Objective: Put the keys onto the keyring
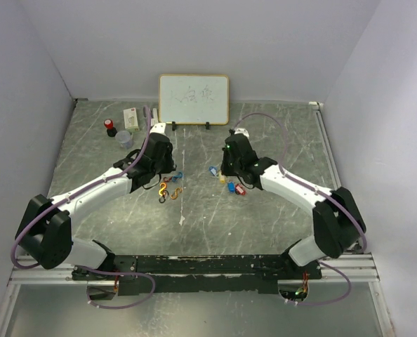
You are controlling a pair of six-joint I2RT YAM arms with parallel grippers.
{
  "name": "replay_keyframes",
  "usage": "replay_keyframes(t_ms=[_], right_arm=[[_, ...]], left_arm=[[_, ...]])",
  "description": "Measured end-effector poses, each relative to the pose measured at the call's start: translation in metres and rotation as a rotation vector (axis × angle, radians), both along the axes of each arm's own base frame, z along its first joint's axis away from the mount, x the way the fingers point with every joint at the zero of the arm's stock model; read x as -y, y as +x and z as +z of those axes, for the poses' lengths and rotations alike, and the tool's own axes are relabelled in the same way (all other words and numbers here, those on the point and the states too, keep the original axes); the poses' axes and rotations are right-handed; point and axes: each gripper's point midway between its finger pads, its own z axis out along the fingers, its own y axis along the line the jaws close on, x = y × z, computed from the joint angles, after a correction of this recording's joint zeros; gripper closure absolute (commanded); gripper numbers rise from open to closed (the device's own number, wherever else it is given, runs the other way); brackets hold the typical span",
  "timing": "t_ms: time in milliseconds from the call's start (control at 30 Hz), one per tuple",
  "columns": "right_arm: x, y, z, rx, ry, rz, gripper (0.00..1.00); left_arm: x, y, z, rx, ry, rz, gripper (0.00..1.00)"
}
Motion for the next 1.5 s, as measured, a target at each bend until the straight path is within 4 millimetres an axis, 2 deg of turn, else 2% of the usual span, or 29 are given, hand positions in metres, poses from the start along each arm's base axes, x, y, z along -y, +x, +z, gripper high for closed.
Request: replay_keyframes(t_ms=[100,200,333,500,700,833,967,1500], right_arm=[[-0.008,0.001,0.028,0.084,0.031,0.038,1.00],[-0.015,0.002,0.037,0.126,0.044,0.079,1.00],[-0.022,-0.003,0.032,0.139,0.041,0.141,1.00],[-0.043,-0.012,0.035,0.171,0.061,0.238,1.00],[-0.071,-0.023,0.040,0.221,0.070,0.344,1.00],[-0.085,-0.029,0.034,0.230,0.059,0.390,1.00],[-0.090,-0.033,0.031,0.234,0.045,0.412,1.00],[-0.098,-0.030,0.045,0.298,0.054,0.418,1.00]], left_arm=[[0.004,0.000,0.002,0.007,-0.009,-0.018,0.93],[0.009,-0.001,0.003,0.012,-0.015,-0.039,0.93],[0.020,-0.004,0.006,0.024,-0.031,-0.085,0.93],[0.033,-0.007,0.010,0.034,-0.052,-0.146,0.93],[0.043,-0.011,0.003,0.017,-0.056,-0.200,0.93],[0.049,-0.014,0.001,0.010,-0.060,-0.234,0.93],[0.054,-0.017,-0.001,0.006,-0.060,-0.271,0.93],[0.068,-0.026,-0.013,-0.025,-0.045,-0.359,0.93]])
